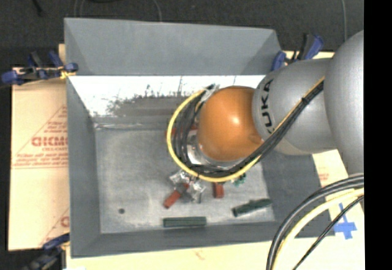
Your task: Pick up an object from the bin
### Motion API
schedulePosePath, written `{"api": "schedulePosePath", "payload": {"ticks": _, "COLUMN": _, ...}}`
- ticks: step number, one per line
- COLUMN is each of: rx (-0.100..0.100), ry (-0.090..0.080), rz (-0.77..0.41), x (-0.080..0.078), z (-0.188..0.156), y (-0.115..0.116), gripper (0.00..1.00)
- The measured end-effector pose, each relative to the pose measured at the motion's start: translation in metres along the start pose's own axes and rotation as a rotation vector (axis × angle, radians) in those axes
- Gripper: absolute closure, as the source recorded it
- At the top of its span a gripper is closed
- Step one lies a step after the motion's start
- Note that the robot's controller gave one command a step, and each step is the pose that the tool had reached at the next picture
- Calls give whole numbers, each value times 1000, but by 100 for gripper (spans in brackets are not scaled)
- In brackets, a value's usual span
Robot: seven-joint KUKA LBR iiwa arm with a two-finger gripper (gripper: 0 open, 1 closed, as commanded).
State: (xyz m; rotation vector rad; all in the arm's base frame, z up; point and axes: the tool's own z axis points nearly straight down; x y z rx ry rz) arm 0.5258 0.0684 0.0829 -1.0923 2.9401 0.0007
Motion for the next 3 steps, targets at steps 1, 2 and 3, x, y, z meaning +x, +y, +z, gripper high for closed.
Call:
{"api": "schedulePosePath", "payload": {"ticks": 1, "rx": -1, "ry": 1, "rz": 0, "x": 0, "z": 1, "y": 0, "gripper": 0}}
{"api": "schedulePosePath", "payload": {"ticks": 2, "rx": -1, "ry": 2, "rz": 0, "x": 1, "z": 1, "y": 0, "gripper": 100}}
{"api": "schedulePosePath", "payload": {"ticks": 3, "rx": -1, "ry": 2, "rz": 0, "x": 1, "z": 1, "y": 0, "gripper": 100}}
